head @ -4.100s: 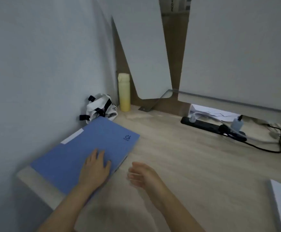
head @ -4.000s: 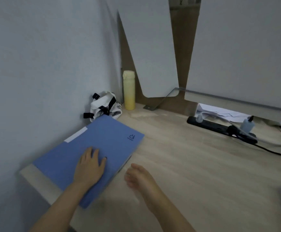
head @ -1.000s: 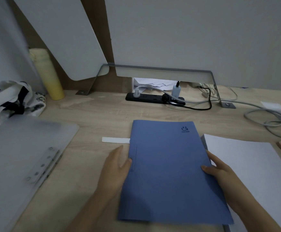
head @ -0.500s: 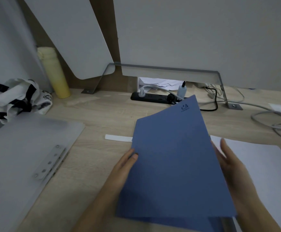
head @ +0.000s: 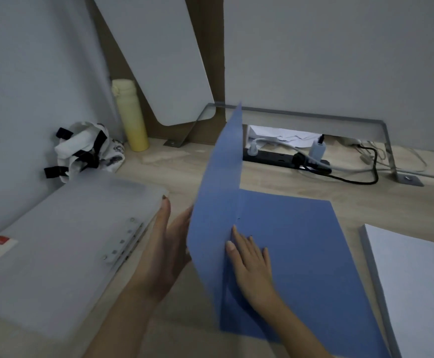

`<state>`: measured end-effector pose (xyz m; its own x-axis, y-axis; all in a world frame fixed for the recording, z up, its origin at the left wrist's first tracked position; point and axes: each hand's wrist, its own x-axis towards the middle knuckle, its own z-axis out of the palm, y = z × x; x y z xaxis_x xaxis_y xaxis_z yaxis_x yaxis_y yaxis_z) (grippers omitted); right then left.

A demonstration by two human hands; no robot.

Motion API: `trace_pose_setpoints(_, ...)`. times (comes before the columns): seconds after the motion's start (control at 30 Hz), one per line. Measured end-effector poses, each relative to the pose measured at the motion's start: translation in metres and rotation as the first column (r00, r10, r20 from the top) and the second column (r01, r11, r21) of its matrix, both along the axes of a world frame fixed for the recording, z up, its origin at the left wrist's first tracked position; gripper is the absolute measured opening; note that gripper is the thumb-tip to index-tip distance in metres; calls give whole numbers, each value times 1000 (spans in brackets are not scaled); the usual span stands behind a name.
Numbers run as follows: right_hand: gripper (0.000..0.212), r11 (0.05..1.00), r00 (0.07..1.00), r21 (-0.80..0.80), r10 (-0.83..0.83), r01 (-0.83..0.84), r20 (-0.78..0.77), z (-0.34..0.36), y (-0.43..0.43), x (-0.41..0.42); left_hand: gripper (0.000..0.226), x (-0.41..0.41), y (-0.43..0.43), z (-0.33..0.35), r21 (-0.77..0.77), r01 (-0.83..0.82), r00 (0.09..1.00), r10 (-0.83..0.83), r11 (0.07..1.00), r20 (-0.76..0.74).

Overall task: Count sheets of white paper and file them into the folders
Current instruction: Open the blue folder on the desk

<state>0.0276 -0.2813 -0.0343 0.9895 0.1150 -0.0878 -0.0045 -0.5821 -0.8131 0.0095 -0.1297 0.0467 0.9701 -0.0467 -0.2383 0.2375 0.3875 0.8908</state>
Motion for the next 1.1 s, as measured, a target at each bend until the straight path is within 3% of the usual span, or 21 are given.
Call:
trace_pose_setpoints(0.07, 83, 978, 999, -207, 15, -6, 42, -2, 3, -6, 53, 2, 23, -1, -79, -203, 978, 197, 976, -71)
trace_pose_setpoints(0.13, 114, 929, 995, -370, 7, 31, 101, -7, 6, -9, 56, -3, 42, 7, -81, -299, 951, 291, 951, -102)
trace_pose_setpoints(0.27, 115, 863, 989, -503, 27, 52, 147, -13, 11, -12, 39, -22, 65, 28, 31, -156, 986, 154, 987, 58)
trace_pose_setpoints(0.37, 119, 831, 987, -551, 19, 74, 160, -15, 13, -11, 23, -32, 87, 39, 354, -78, 991, 33, 932, 132)
trace_pose_setpoints(0.47, 120, 825, 981, -555, 3, 107, 194, -16, 16, -13, 30, -30, 103, 42, 737, -14, 997, -48, 676, 64)
trace_pose_setpoints(0.5, 120, 822, 980, -558, -1, 114, 199, -16, 17, -13, 42, -26, 104, 36, 860, -31, 999, -19, 509, 47)
trace_pose_setpoints(0.57, 120, 811, 980, -571, -14, 128, 201, -16, 21, -13, 66, -18, 97, 22, 989, -127, 992, 21, 79, 126)
trace_pose_setpoints(0.6, 120, 801, 982, -585, -20, 128, 188, -17, 23, -13, 73, -14, 87, 15, 974, -226, 974, -30, -36, 225)
trace_pose_setpoints(0.7, 115, 773, 984, -618, -51, 146, 168, -18, 27, -13, 73, 5, 44, -6, 945, -327, 909, -280, -23, 308)
trace_pose_setpoints(0.8, 87, 761, 968, -611, -91, 218, 232, -20, 30, -12, 53, 29, -9, -33, 975, -224, 854, -482, -2, 196)
trace_pose_setpoints(0.87, 60, 738, 970, -645, -51, 197, 237, -21, 28, -13, 52, 45, -34, -51, 989, -146, 821, -560, -23, 108)
trace_pose_setpoints(0.9, 57, 736, 971, -653, -26, 179, 237, -21, 26, -12, 54, 52, -41, -61, 991, -119, 812, -580, -56, 65)
trace_pose_setpoints(1.0, 51, 782, 971, -605, 1, 149, 240, -15, 10, -12, 67, 65, -49, -81, 986, -111, 813, -582, -121, 20)
trace_pose_setpoints(1.1, 56, 818, 960, -564, 55, 113, 273, -16, -23, -8, 101, 63, -55, -92, 982, -156, 819, -570, -107, 68)
